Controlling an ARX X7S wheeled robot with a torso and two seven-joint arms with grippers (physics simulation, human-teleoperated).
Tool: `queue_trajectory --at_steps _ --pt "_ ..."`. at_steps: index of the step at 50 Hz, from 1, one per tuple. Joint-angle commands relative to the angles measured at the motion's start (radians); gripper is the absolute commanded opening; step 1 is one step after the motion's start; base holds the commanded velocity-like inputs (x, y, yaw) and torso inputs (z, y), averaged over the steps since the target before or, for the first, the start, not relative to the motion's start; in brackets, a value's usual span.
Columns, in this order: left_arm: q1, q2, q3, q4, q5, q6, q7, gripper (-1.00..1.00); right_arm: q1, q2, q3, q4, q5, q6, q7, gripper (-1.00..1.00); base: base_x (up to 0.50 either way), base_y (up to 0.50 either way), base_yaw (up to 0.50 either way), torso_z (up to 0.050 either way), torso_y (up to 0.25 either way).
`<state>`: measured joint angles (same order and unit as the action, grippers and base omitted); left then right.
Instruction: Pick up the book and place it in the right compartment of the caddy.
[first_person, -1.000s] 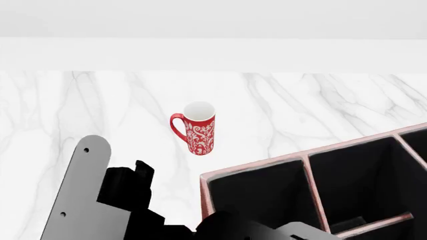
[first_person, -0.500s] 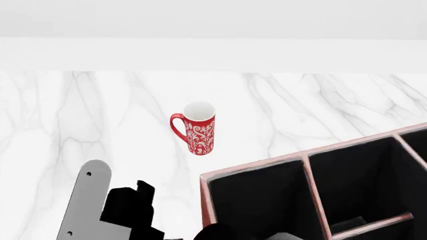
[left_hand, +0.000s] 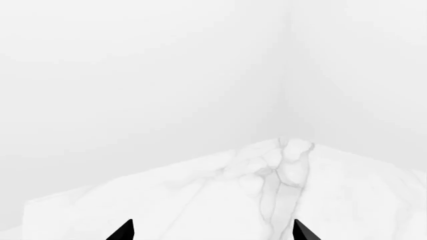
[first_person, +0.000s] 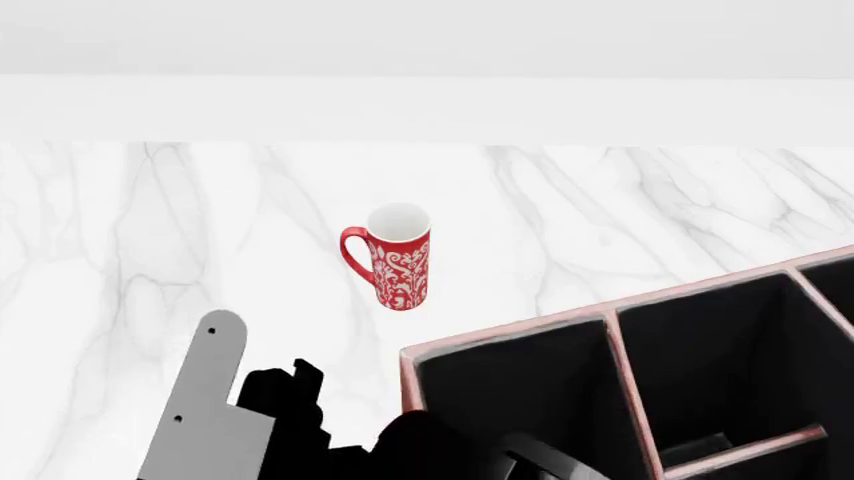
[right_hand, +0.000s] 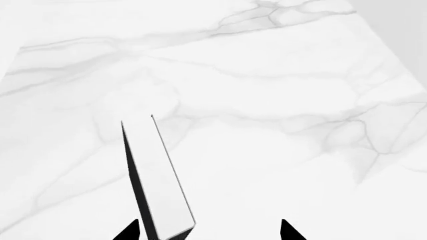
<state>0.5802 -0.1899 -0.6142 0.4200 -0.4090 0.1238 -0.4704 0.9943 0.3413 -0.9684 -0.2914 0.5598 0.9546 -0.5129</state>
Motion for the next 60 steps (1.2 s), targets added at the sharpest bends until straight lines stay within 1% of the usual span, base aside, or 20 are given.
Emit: queue_trajectory --at_steps 1,8,21,40,47,53,60 --pt "0.002 -0.001 0.003 -0.004 0.001 0.003 0.000 1.00 -0.015 -0.034 -0.051 0.124 -0.044 -0.073 -0.030 1.00 0.00 0.00 0.00 0.000 0.000" --pt "0.002 0.000 0.004 -0.010 -0.001 0.008 0.001 1.00 -0.024 -0.047 -0.073 0.150 -0.054 -0.090 -0.038 1.00 0.00 0.00 0.00 0.000 0.000" --pt "0.000 -0.002 0.010 -0.016 0.000 0.011 0.001 1.00 -0.014 -0.054 -0.096 0.130 -0.045 -0.073 -0.052 1.00 0.00 0.00 0.00 0.000 0.000" --pt "0.008 -0.004 0.014 -0.013 0.008 0.009 -0.004 1.00 -0.021 -0.169 -0.142 0.398 -0.086 -0.227 -0.132 1.00 0.00 0.00 0.00 0.000 0.000" --pt "0.009 -0.004 0.016 -0.017 0.010 0.012 -0.003 1.00 -0.037 -0.195 -0.163 0.465 -0.100 -0.275 -0.152 1.00 0.00 0.00 0.00 0.000 0.000" --pt "0.006 -0.004 0.020 -0.022 0.013 0.013 -0.004 1.00 -0.049 -0.199 -0.182 0.488 -0.103 -0.298 -0.173 1.00 0.00 0.00 0.00 0.000 0.000" --pt "0.006 -0.006 0.021 -0.023 0.012 0.013 -0.005 1.00 -0.061 -0.185 -0.214 0.461 -0.089 -0.287 -0.211 1.00 0.00 0.00 0.00 0.000 0.000"
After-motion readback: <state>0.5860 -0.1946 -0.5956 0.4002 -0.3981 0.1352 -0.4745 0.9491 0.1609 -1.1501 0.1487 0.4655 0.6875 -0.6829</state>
